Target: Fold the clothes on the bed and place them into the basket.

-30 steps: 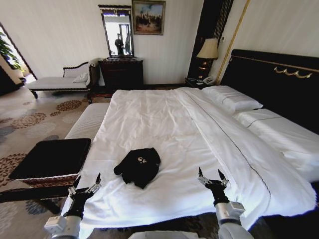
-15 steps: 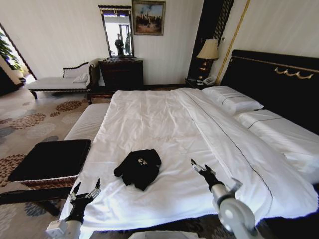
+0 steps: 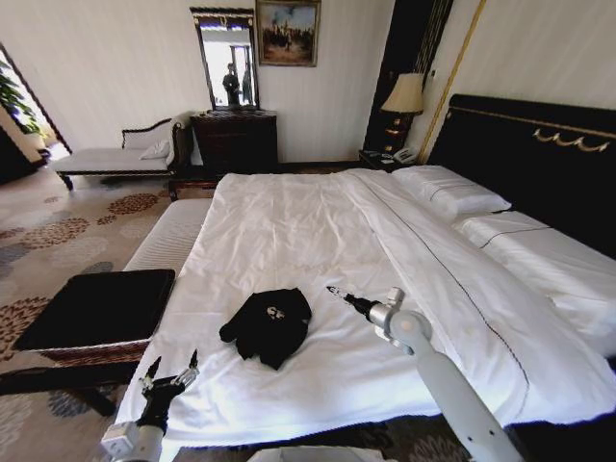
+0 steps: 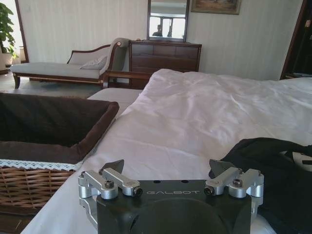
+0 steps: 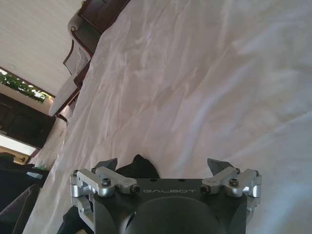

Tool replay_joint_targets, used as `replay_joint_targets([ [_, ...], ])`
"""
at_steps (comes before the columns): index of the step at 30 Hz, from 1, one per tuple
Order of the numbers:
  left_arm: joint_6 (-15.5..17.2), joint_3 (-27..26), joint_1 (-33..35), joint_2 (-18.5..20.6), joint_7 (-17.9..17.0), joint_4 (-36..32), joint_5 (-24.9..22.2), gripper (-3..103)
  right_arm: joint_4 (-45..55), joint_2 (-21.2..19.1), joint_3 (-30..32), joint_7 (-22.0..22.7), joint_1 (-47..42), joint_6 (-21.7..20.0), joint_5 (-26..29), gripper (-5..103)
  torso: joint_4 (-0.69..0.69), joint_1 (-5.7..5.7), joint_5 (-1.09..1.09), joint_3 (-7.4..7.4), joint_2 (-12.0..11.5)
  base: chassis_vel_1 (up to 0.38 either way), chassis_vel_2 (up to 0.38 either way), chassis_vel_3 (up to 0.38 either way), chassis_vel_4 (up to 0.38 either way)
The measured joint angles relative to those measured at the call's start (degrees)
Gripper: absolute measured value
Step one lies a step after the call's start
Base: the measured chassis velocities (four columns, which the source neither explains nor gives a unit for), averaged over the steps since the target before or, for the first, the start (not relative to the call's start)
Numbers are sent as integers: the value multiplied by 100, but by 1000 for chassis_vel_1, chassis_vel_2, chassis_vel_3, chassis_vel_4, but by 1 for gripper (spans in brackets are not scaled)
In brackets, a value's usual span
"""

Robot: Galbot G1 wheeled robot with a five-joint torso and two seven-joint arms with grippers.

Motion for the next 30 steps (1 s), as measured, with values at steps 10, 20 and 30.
replay_joint_targets([
  [10, 58, -41, 91, -62, -40, -121, 100, 98, -827, 357, -154, -458, 236, -7, -170, 98, -2, 0, 0, -1, 0, 0, 0, 0, 0],
  [20, 89, -138, 153, -101, -78, -249, 159, 98, -999, 704, -341, -652, 274, -89, -395, 88, 0, 0, 0, -1, 1, 0, 0, 0, 0],
  [30, 112, -230, 162, -97, -88, -259, 124, 98, -1207, 767, -362, -770, 361, -73, -438, 83, -1, 0, -1, -1, 1, 0, 0, 0, 0],
])
